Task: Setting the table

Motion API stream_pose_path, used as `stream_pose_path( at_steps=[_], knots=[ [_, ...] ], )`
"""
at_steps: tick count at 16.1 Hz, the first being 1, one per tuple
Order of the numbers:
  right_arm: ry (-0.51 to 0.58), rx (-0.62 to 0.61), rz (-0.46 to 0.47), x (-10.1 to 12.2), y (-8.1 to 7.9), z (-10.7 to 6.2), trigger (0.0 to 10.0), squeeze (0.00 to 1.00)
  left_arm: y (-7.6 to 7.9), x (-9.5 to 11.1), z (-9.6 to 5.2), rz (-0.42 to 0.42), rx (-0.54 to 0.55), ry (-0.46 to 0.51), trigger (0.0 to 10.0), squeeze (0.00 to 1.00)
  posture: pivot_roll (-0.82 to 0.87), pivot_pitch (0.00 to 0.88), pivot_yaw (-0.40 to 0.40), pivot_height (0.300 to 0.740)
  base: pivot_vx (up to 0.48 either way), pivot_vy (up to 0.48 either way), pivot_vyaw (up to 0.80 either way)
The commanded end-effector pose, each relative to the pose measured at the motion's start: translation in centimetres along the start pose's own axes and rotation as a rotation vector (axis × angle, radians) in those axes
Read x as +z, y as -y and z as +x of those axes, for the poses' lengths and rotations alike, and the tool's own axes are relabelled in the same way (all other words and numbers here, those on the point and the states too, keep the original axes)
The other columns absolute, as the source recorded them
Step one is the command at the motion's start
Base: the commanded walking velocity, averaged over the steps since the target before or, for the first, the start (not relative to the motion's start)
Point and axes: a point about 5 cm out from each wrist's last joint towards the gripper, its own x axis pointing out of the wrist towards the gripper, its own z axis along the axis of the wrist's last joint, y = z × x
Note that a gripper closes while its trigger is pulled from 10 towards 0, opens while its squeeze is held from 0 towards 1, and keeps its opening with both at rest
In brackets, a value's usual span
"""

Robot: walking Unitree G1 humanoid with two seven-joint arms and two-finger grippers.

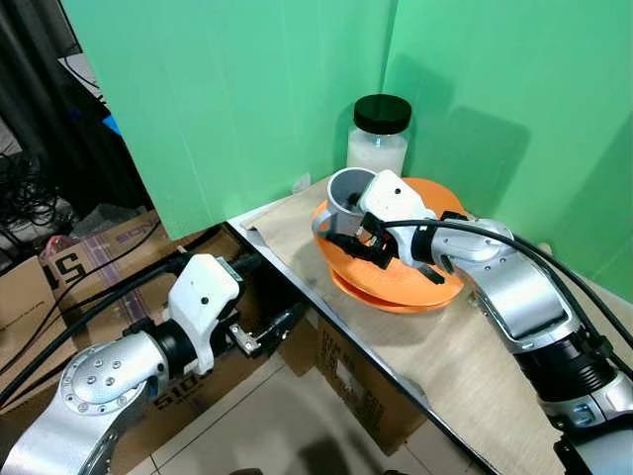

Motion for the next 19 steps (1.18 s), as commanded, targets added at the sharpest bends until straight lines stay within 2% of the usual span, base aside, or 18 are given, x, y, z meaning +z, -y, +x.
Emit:
stream_pose_path(
  at_steps=[1, 8, 15, 16, 17, 19],
  knots=[
    [0.004, 0.000, -0.023, 0.5, 0.3, 0.0, 0.0, 0.00, 0.2, 0.2, -0.1, 0.008, -0.003, -0.001, 10.0, 0.00, 0.06, 0.000, 0.024, 0.740, 0.000, 0.000, 0.00],
    [-0.043, -0.001, -0.046, 0.0, 0.5, 0.0, 0.0, 0.00, 0.1, 0.0, -0.1, 0.009, -0.003, -0.004, 10.0, 0.00, 0.05, 0.000, 0.020, 0.740, 0.000, 0.000, 0.00],
    [-0.021, -0.031, -0.038, 0.3, 0.9, -0.1, 0.0, 0.00, -0.2, 0.0, -0.1, 0.023, 0.031, -0.003, 10.0, 0.00, 0.05, 0.000, 0.023, 0.740, 0.000, 0.000, 0.00],
    [0.000, -0.053, -0.037, 0.7, 1.2, -0.2, 0.0, 0.00, -0.5, 0.1, 0.1, 0.022, 0.040, 0.003, 10.0, 1.00, 0.05, 0.000, 0.023, 0.740, 0.000, 0.000, 0.00],
    [0.014, -0.068, -0.046, 1.0, 1.3, -0.3, 0.0, 0.00, -0.7, 0.2, 0.3, 0.016, 0.023, 0.022, 10.0, 1.00, 0.05, 0.000, 0.025, 0.740, 0.000, 0.000, 0.00],
    [0.040, -0.072, -0.058, 1.9, 1.3, -0.9, 0.0, 0.00, -0.9, 0.6, 0.8, 0.069, 0.002, 0.044, 10.0, 1.00, 0.05, 0.000, 0.025, 0.740, 0.000, 0.000, 0.00]
  ],
)
